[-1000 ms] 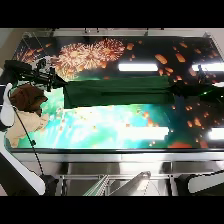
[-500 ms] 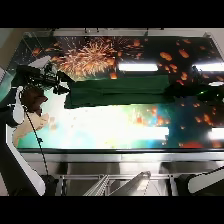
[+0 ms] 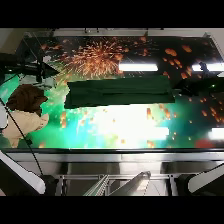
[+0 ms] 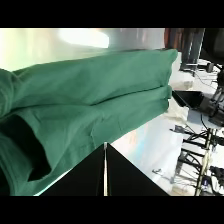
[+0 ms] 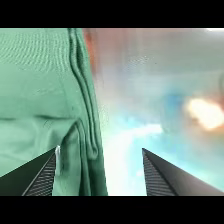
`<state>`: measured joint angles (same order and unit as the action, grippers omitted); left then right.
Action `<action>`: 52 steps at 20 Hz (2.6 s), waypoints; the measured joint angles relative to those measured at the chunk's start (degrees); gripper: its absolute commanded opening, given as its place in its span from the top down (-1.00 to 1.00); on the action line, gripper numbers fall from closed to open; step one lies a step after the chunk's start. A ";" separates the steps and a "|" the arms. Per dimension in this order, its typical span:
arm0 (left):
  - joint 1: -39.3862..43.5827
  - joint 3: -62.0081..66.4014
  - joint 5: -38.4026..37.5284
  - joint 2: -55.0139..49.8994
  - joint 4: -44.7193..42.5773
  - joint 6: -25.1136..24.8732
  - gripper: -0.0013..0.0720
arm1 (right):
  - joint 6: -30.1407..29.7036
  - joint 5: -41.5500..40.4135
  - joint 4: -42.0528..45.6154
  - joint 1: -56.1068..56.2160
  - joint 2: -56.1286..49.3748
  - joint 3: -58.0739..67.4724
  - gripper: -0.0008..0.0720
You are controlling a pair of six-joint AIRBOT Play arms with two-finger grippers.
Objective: Fold the shirts.
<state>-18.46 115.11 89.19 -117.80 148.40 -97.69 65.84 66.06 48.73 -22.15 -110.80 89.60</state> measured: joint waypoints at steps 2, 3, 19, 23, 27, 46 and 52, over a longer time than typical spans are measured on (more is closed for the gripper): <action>1.60 -0.90 0.24 1.31 -0.24 -0.35 0.91 | 0.61 1.05 -2.86 0.79 -2.16 1.18 -0.60; 2.73 -1.14 0.66 1.64 -0.39 -0.48 0.91 | 0.66 1.64 -3.58 1.40 -3.17 1.70 -0.57; 39.87 2.67 -18.10 -11.37 -14.82 4.87 0.93 | -1.36 21.24 -8.41 1.49 1.03 6.86 0.92; 44.28 2.56 -22.01 -13.27 -12.33 7.69 0.91 | -1.42 26.51 -8.74 -2.08 6.01 6.99 0.92; 45.62 4.20 -23.50 -11.21 0.55 2.56 0.91 | -1.25 28.74 -9.70 -3.58 9.88 6.99 0.92; -0.59 -43.39 -7.72 48.78 -6.62 -13.75 0.89 | -0.48 -14.91 -26.12 52.65 -10.27 22.60 0.16; -5.92 -54.95 -7.96 53.37 -0.63 -17.88 0.89 | 7.34 4.07 -14.73 38.66 -4.50 23.76 0.13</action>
<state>-24.38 60.16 81.23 -64.42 147.76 -115.57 73.19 70.13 34.00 16.51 -115.31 113.36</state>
